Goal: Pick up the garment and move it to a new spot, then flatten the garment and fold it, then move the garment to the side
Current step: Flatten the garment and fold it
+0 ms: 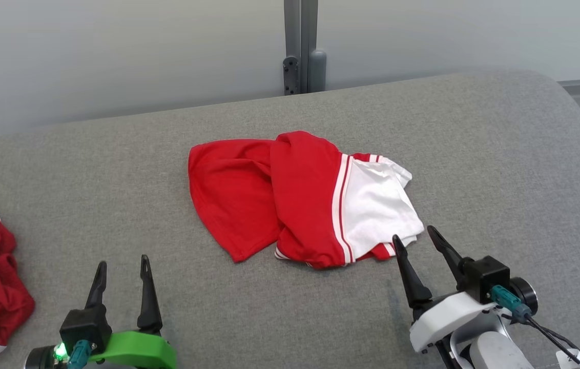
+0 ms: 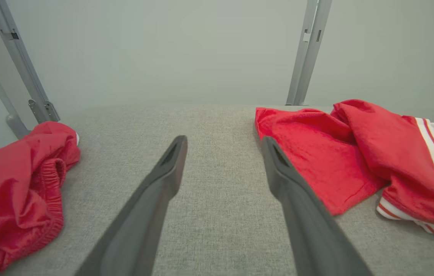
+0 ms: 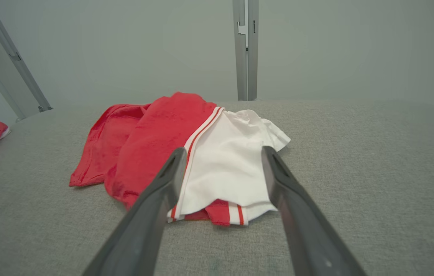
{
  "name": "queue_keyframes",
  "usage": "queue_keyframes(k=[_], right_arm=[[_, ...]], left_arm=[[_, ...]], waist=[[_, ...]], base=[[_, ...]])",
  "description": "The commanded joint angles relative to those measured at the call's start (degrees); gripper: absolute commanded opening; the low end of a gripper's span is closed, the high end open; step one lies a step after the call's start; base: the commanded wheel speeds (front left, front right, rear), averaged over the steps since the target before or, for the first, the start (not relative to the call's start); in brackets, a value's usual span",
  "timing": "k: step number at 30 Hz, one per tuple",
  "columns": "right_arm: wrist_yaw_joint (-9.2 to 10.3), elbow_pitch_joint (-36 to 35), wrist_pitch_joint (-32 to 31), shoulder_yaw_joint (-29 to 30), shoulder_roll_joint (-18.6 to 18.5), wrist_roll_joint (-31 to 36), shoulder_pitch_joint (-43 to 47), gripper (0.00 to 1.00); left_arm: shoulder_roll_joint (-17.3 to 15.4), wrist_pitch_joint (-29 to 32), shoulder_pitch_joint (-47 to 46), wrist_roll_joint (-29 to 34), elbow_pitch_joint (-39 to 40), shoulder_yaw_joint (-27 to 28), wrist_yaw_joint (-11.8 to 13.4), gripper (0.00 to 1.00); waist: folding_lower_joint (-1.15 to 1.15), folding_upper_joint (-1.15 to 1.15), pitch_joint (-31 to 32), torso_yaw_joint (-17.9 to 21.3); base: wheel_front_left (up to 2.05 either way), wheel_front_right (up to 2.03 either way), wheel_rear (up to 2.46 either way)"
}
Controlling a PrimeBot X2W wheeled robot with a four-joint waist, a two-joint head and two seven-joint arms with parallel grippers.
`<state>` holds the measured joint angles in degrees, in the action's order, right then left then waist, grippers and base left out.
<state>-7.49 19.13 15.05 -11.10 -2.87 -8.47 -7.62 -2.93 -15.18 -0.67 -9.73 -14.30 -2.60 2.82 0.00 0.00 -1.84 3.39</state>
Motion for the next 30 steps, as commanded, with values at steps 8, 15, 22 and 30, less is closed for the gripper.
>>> queue_keyframes(k=[8,15,22,30], right_arm=[[-0.01,0.4,0.2,1.2,-0.1,-0.4,1.8,1.0],[-0.01,2.1,0.2,4.6,-0.2,0.3,-1.3,1.0],[-0.01,6.4,0.2,11.5,-0.1,-2.5,-5.9,1.0],[-0.01,10.4,0.2,12.2,-0.1,-3.4,-8.8,1.0]], left_arm=[[0.0,0.0,2.3,-0.7,0.4,-1.3,-0.1,1.0],[0.0,0.0,-0.4,-0.5,1.9,-3.7,-0.2,1.0],[0.0,0.0,-3.0,-0.2,1.7,-5.2,-0.9,1.0],[0.0,0.0,-5.0,-0.2,1.8,-6.3,-0.5,1.0]], waist=[[0.0,0.0,0.5,-1.0],[0.0,0.0,-3.6,-2.6],[0.0,0.0,-8.8,-4.9],[0.0,0.0,-12.3,-6.7]], base=[[0.0,0.0,0.0],[0.0,0.0,0.0],[0.0,0.0,0.0],[0.0,0.0,0.0]])
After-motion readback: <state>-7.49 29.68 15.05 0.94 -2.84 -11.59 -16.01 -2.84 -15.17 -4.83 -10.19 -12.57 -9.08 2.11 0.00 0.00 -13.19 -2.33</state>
